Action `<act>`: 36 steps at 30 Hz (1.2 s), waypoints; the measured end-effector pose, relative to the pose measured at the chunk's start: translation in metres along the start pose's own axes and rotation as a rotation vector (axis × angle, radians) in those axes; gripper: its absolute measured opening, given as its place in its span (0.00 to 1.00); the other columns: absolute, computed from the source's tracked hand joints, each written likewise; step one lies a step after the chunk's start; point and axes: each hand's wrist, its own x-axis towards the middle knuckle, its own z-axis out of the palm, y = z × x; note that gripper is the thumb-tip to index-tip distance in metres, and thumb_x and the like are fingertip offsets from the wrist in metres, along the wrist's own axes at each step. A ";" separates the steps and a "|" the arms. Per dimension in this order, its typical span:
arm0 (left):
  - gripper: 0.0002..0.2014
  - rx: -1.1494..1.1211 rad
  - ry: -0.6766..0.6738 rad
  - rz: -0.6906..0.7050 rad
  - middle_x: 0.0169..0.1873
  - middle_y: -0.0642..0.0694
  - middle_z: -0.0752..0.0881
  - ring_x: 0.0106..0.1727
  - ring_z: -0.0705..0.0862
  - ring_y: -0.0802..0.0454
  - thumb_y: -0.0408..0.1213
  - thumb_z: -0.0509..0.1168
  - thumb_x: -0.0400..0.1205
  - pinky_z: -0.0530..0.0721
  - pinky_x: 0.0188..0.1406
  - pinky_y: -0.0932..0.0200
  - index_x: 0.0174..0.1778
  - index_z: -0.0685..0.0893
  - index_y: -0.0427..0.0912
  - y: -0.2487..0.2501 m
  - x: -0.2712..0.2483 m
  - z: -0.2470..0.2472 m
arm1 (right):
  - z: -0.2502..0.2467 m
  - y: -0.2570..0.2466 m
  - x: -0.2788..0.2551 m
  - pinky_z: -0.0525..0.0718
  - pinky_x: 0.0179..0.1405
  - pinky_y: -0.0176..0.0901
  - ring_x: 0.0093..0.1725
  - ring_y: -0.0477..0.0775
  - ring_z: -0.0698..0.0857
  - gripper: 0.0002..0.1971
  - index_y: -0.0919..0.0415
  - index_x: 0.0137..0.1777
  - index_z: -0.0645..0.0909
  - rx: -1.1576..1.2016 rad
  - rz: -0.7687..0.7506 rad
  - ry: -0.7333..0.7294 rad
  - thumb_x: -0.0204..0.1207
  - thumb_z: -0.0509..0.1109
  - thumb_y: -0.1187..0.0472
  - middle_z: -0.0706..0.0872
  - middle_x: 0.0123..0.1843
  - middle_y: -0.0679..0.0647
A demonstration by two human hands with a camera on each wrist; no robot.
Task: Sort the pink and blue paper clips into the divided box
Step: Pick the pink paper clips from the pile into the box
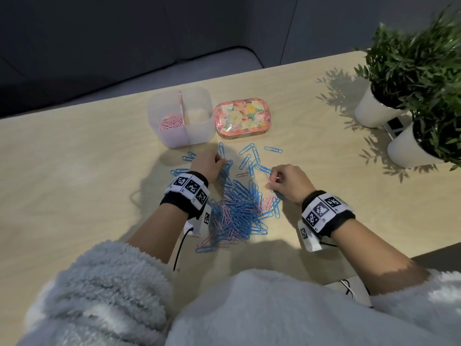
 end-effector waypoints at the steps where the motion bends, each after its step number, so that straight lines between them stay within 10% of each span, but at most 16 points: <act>1: 0.11 -0.048 -0.006 0.027 0.35 0.41 0.80 0.39 0.76 0.47 0.38 0.62 0.82 0.70 0.41 0.57 0.41 0.81 0.33 0.001 0.002 0.000 | 0.000 -0.002 0.001 0.79 0.43 0.48 0.39 0.58 0.82 0.10 0.56 0.32 0.77 -0.035 -0.023 -0.036 0.67 0.76 0.58 0.83 0.34 0.54; 5: 0.08 -0.255 -0.112 0.135 0.26 0.49 0.78 0.28 0.75 0.56 0.31 0.59 0.83 0.73 0.32 0.66 0.47 0.83 0.33 0.005 0.003 0.005 | -0.005 -0.007 0.002 0.75 0.37 0.44 0.33 0.56 0.78 0.15 0.55 0.25 0.73 0.021 -0.053 -0.095 0.70 0.72 0.62 0.80 0.27 0.54; 11: 0.18 -0.442 -0.173 0.009 0.29 0.48 0.76 0.30 0.76 0.58 0.31 0.53 0.85 0.70 0.21 0.76 0.71 0.69 0.36 0.009 0.000 0.011 | -0.028 -0.004 -0.015 0.74 0.19 0.32 0.15 0.45 0.77 0.17 0.64 0.28 0.70 0.974 0.112 -0.071 0.72 0.58 0.83 0.84 0.21 0.53; 17: 0.10 -0.494 -0.248 -0.096 0.27 0.47 0.74 0.24 0.72 0.55 0.36 0.56 0.84 0.69 0.18 0.70 0.40 0.79 0.37 0.017 -0.002 0.014 | -0.049 0.022 -0.025 0.74 0.16 0.29 0.16 0.46 0.78 0.19 0.62 0.30 0.76 1.346 0.249 0.010 0.74 0.49 0.78 0.82 0.21 0.53; 20: 0.09 -0.199 -0.247 0.054 0.32 0.48 0.81 0.32 0.76 0.51 0.42 0.64 0.80 0.73 0.33 0.60 0.42 0.77 0.40 0.013 -0.003 0.024 | -0.051 0.035 -0.031 0.72 0.23 0.34 0.17 0.46 0.74 0.10 0.57 0.18 0.75 1.492 0.292 -0.054 0.59 0.66 0.61 0.79 0.20 0.52; 23: 0.09 0.099 -0.145 0.132 0.45 0.41 0.83 0.46 0.81 0.43 0.41 0.63 0.81 0.76 0.44 0.54 0.50 0.76 0.40 0.013 -0.006 0.031 | -0.047 0.040 -0.039 0.72 0.24 0.36 0.18 0.46 0.75 0.18 0.56 0.18 0.70 1.400 0.385 -0.078 0.64 0.70 0.51 0.78 0.21 0.51; 26: 0.11 0.189 -0.070 0.167 0.51 0.39 0.84 0.53 0.82 0.41 0.41 0.62 0.81 0.78 0.47 0.51 0.54 0.76 0.38 0.017 -0.010 0.033 | -0.035 0.047 -0.043 0.66 0.14 0.31 0.18 0.50 0.74 0.18 0.60 0.24 0.73 1.061 0.348 0.001 0.75 0.69 0.62 0.75 0.23 0.57; 32: 0.10 0.229 -0.110 0.168 0.52 0.37 0.85 0.55 0.81 0.39 0.39 0.61 0.82 0.77 0.50 0.51 0.53 0.78 0.36 0.017 -0.010 0.032 | -0.016 0.048 -0.055 0.73 0.30 0.37 0.24 0.50 0.74 0.16 0.58 0.26 0.75 0.204 0.206 0.071 0.62 0.82 0.57 0.79 0.22 0.54; 36: 0.12 0.207 -0.157 0.137 0.52 0.37 0.85 0.55 0.81 0.40 0.41 0.62 0.81 0.74 0.47 0.54 0.53 0.78 0.35 0.012 -0.010 0.031 | 0.000 0.042 -0.055 0.75 0.40 0.41 0.36 0.57 0.81 0.11 0.55 0.28 0.76 0.050 0.190 0.099 0.65 0.77 0.62 0.84 0.32 0.56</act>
